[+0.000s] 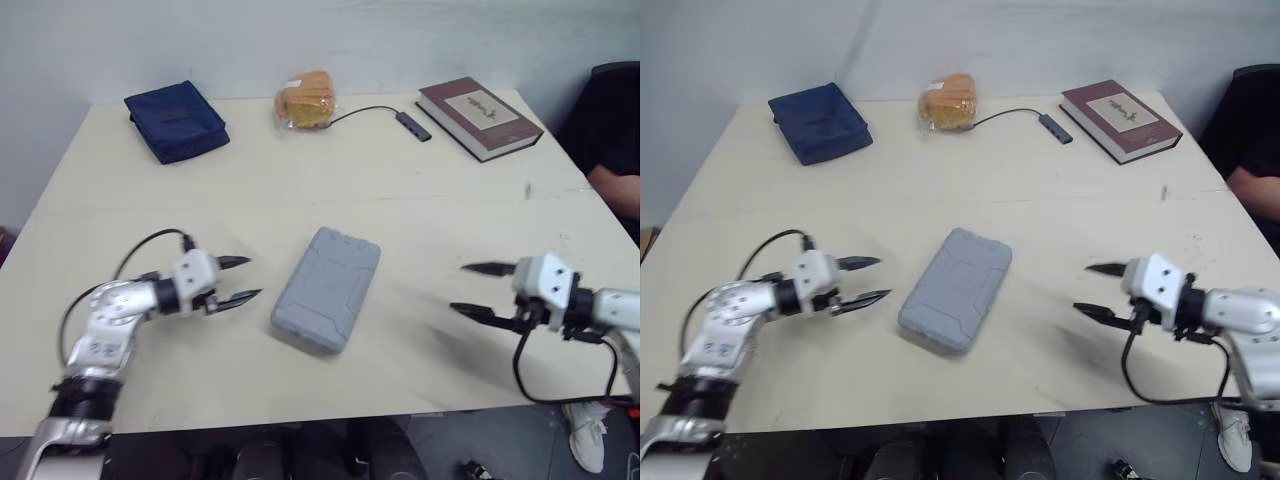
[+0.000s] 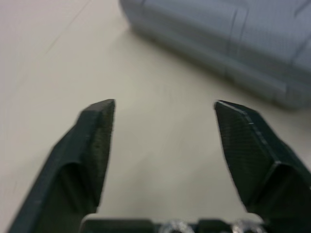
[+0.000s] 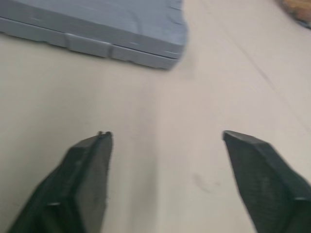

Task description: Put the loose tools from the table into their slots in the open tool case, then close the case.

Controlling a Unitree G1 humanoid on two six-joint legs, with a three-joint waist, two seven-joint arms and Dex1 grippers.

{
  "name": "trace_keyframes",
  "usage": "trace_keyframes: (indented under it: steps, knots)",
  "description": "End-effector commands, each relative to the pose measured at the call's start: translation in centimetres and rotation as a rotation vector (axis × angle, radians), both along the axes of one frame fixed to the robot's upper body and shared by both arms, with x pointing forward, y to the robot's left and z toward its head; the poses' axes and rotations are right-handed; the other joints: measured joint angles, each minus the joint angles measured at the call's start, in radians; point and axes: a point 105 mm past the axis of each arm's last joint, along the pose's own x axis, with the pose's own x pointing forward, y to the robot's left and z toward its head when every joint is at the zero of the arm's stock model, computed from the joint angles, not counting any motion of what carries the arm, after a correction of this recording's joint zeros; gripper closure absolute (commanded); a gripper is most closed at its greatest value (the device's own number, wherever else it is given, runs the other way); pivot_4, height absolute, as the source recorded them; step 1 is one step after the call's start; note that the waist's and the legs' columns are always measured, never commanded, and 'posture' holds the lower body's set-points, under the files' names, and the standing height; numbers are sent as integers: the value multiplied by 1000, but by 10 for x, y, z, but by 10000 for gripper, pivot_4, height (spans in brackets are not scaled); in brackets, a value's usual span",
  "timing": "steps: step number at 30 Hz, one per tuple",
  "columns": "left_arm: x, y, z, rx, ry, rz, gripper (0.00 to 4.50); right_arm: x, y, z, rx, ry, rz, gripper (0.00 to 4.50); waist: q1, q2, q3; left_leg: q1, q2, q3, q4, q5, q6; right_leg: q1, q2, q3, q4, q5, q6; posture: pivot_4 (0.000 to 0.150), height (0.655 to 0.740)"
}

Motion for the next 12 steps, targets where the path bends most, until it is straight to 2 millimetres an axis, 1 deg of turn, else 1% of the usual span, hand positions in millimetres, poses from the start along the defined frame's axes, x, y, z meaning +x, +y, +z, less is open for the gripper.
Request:
trace_keyframes:
  steps: [1, 4, 6, 9, 12]
  knots:
    - [-16, 29, 13, -5, -1, 129, 870, -1, -11, 24, -25, -71, -4, 0, -2, 0, 0, 0, 0, 0, 0, 0, 0, 0, 0, 0, 0, 0, 0, 1500, 7400]
    - [-29, 50, 14, -30, 18, 245, 870, -1, -13, 27, -31, -79, -3, 0, -2, -1, 1, 0, 0, 0, -1, -2, 2, 0, 0, 1, -2, 0, 0, 1500, 7400]
    - [-36, 56, 16, -49, 18, 293, 870, 0, -13, 27, -34, -80, 2, 0, -1, -1, 1, 0, 0, 0, -1, -3, 3, 0, -1, 1, -2, 0, 0, 1500, 7400]
    - [-40, 57, 21, -81, 17, 325, 870, 4, -12, 25, -39, -85, 6, 0, -1, -1, 2, 0, 0, 0, -1, -3, 3, 0, -1, 3, -2, 0, 0, 1500, 7400]
    - [-44, 52, 24, -67, 1, 313, 870, 11, -12, 24, -65, -111, 2, 0, -3, 0, 2, 0, 0, -1, -1, -3, 2, 0, -1, 3, -1, 0, 0, 1500, 7400]
